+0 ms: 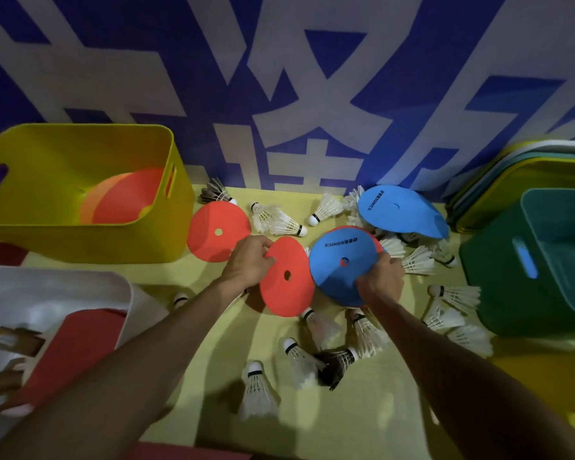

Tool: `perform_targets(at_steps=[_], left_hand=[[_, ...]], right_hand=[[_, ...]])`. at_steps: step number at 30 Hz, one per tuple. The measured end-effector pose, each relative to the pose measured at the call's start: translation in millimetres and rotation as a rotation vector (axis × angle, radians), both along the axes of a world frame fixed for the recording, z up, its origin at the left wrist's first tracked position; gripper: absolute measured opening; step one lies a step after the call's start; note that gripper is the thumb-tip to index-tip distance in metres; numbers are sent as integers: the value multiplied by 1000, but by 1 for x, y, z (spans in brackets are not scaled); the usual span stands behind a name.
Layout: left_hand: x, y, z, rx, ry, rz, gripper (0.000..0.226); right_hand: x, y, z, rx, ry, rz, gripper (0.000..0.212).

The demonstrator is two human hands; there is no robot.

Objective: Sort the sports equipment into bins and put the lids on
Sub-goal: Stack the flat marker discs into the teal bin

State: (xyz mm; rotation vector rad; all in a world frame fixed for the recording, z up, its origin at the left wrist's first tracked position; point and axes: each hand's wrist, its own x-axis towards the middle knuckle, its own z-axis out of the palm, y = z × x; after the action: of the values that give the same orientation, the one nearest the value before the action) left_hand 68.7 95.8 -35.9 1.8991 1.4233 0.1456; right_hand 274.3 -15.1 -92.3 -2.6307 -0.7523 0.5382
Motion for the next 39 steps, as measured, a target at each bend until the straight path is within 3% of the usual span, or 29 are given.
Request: perform_targets(at_steps=[3,7,12,18,22,28,32,36,39], left_hand=[[-2,-9,14,-52,-5,-23,19],[0,-20,37,-26,-63,69,22],[12,-36,64,55,-240,264,22],[58,-69,99,111,-409,284,21],[104,-95,115,105,-523,316,29],[183,-150,119,-197,-894,496,38],[225,-180,116,-251,-939,538,38],[250,-196,116,-283,-955,523,40],[263,-205,119,-295,-932,436,37]], right_hand=[[3,-2,16,80,74,180,39],[19,1,52,127,94,393,43],[42,-3,102,317,91,467,33],[98,-24,155,577,135,365,29],[150,-54,179,687,289,204,32],[245,-117,189,777,448,-46,36],[295,-150,179,827,540,-240,37],[334,-171,152,778,591,-418,37],[346,-174,134,601,577,-355,38]])
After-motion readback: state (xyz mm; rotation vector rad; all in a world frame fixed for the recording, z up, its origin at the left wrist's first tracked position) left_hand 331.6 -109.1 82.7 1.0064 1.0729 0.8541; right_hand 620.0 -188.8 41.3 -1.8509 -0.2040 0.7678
